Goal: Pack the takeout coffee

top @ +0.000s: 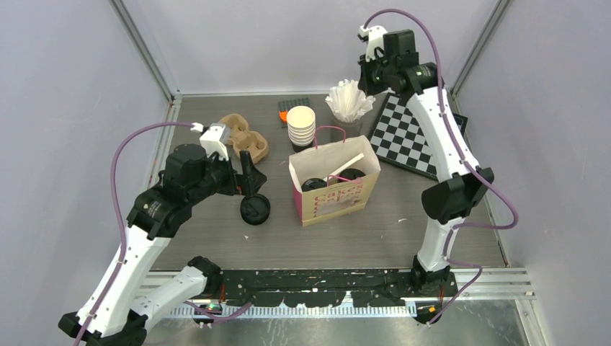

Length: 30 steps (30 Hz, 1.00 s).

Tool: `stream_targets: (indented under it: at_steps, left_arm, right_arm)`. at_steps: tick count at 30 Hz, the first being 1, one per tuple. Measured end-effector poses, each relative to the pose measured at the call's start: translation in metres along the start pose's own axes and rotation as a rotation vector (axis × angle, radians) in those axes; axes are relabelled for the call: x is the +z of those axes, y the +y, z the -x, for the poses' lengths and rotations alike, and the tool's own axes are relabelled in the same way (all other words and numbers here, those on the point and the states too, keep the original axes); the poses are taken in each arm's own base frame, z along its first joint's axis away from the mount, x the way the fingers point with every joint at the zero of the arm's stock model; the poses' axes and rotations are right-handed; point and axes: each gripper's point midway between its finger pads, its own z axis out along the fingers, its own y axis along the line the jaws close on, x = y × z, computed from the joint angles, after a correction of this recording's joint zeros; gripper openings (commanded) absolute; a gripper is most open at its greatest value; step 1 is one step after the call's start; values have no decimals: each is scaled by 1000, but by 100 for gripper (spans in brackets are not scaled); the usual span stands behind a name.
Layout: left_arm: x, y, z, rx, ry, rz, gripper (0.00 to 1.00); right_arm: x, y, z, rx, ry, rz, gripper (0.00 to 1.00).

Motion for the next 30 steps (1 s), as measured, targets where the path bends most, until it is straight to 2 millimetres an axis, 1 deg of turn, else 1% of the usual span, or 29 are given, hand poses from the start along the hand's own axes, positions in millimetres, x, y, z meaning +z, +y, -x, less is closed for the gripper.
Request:
stream_targets:
  at_steps: [5, 8, 10, 12, 16, 19, 24, 27, 30]
  left_arm:
    - [1, -1, 3, 1, -11, -5, 98]
    - [4, -3, 4, 2, -9, -13, 98]
    - [8, -4, 2, 3, 5, -18, 98]
    - [14, -4, -1, 3, 28, -20, 97]
    - [19, -6, -3, 2, 48, -35, 97]
    - [23, -9, -2, 1, 51, -47, 97]
    - [31, -11, -3, -4, 69, -58, 96]
    - [34, -11, -2, -6, 70, -60, 96]
    - [35, -12, -1, -11, 71, -61, 96]
  right_arm:
    - [-48, 2, 29, 22, -92, -26, 0]
    - [-81, 3, 48, 42, -164, -43, 0]
    - [-107, 3, 61, 59, -219, -63, 0]
    - [-130, 2, 69, 82, -264, -84, 0]
    - [-185, 3, 82, 147, -369, -122, 0]
    - [-227, 10, 80, 202, -433, -122, 0]
    - [-279, 20, 57, 266, -485, -118, 0]
    - [-305, 25, 44, 292, -503, -112, 0]
    - [-321, 30, 29, 311, -495, -107, 0]
